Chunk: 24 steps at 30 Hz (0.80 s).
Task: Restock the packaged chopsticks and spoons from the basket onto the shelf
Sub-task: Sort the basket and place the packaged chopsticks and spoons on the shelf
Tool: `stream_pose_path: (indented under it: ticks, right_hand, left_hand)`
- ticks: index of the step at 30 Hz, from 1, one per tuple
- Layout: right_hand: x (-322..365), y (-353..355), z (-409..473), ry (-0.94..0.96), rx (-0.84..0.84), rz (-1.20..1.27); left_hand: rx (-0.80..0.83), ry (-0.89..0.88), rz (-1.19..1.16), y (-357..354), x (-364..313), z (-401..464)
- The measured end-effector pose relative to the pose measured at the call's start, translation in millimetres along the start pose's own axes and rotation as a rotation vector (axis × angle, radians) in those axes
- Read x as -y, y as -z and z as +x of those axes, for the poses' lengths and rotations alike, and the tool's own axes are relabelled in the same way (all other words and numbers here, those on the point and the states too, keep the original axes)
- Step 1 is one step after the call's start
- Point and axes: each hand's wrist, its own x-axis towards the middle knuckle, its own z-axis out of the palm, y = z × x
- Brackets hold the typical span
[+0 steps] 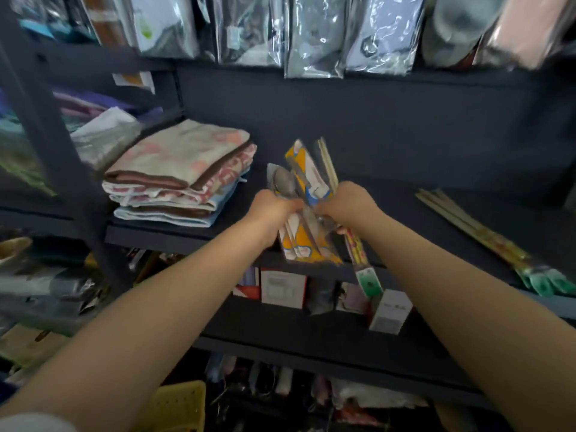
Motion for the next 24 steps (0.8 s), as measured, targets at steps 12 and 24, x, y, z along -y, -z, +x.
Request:
stream_pose_path:
  ticks: [12,24]
  right_hand:
    - [-37.0,66.0,54.3,-0.094,-0.024,-0.149]
    - [-162.1,103.0,24.9,-0.262,-0.185,-0.725]
  left_hand:
    - [0.275,-0.038,0.579,-46.2,1.4,84.8]
    - [0.623,-0.812,1.164,-79.4,-1.0,26.0]
